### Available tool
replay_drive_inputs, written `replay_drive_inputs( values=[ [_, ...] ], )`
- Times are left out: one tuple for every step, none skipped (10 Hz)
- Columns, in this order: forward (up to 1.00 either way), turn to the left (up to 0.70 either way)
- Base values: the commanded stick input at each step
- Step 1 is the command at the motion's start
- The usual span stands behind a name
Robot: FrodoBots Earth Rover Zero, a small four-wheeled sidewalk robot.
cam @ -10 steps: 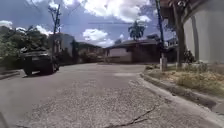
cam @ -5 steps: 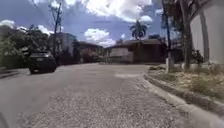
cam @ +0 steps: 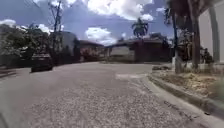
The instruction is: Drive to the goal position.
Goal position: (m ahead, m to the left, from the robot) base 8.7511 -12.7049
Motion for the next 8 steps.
replay_drive_inputs(
  values=[
    [0.7, 0.0],
    [0.7, 0.0],
    [0.7, 0.0],
    [0.7, 0.0],
    [0.7, 0.0],
    [0.7, 0.0],
    [0.7, 0.0],
    [0.7, 0.0]
  ],
)
